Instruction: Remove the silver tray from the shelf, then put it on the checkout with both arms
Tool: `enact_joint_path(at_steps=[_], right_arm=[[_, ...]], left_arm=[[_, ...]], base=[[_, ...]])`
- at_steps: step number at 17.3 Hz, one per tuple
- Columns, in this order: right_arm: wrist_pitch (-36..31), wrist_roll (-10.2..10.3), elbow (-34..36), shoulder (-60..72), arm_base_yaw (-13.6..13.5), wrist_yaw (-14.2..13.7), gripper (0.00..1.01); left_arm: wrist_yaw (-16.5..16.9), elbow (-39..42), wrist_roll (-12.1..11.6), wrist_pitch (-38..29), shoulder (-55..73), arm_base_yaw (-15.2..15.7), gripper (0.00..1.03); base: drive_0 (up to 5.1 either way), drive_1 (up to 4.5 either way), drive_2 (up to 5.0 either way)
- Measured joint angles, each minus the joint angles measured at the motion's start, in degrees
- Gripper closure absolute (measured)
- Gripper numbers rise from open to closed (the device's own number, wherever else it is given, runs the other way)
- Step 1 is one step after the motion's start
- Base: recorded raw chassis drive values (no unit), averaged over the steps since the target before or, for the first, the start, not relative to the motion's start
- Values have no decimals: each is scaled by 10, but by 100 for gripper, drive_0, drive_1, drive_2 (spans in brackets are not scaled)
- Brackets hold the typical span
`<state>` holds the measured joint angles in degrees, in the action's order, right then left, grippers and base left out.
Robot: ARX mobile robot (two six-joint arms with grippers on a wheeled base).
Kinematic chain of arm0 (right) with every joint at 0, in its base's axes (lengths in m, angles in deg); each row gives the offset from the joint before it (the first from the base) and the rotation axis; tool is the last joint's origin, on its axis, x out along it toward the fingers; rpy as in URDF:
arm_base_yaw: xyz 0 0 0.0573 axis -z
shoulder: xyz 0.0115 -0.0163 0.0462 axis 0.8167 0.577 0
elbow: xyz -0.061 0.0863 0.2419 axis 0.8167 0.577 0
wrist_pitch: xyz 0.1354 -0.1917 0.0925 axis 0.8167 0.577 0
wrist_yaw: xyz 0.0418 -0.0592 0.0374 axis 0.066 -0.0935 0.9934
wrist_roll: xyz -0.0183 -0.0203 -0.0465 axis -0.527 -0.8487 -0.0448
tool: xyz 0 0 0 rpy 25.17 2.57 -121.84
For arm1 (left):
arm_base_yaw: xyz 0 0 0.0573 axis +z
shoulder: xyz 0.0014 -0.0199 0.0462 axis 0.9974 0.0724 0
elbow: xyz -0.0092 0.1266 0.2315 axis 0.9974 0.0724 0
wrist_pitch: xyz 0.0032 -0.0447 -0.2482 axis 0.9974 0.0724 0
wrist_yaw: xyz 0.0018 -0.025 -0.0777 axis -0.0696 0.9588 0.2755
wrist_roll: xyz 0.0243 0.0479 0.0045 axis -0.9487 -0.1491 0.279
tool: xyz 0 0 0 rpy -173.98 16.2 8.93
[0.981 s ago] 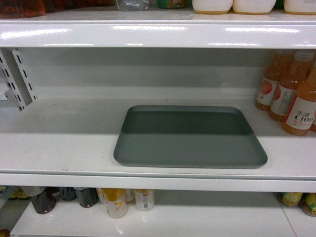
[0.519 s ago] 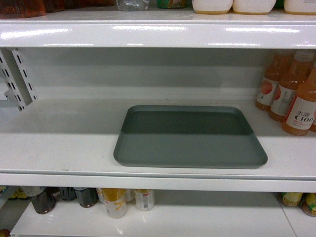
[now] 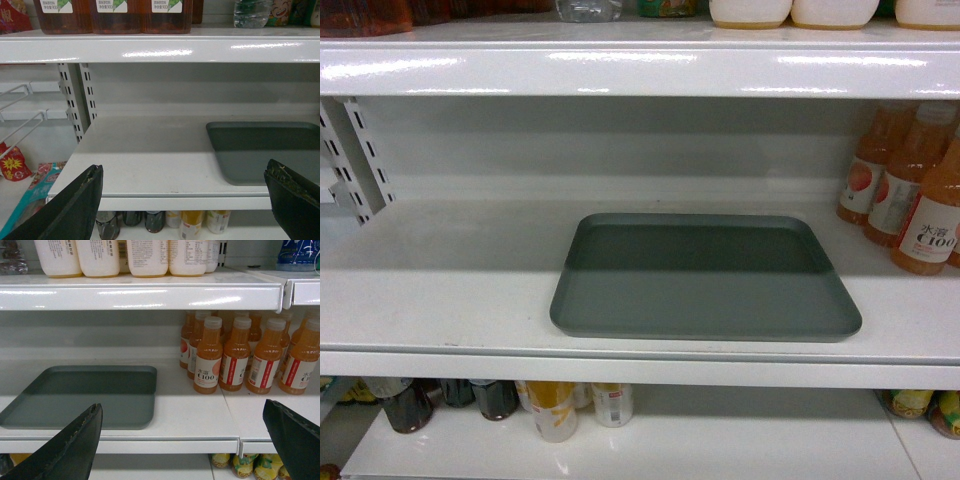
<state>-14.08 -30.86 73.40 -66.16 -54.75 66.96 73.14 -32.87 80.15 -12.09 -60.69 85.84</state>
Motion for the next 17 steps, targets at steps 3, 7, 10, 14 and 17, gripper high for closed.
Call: enact_joint_path(at_steps=[3, 7, 10, 14, 17], right_arm=[[0, 0, 0, 0, 0, 0, 3], [0, 0, 0, 0, 0, 0, 3], [0, 0, 0, 0, 0, 0, 3], [0, 0, 0, 0, 0, 0, 3], [0, 0, 0, 0, 0, 0, 3]], left_arm=[[0, 0, 0, 0, 0, 0, 5], [0, 0, 0, 0, 0, 0, 5], [0, 0, 0, 0, 0, 0, 5], [0, 0, 0, 0, 0, 0, 5], [0, 0, 0, 0, 0, 0, 5]], base=[[0, 0, 0], [0, 0, 0], [0, 0, 0], [0, 0, 0], [0, 0, 0]])
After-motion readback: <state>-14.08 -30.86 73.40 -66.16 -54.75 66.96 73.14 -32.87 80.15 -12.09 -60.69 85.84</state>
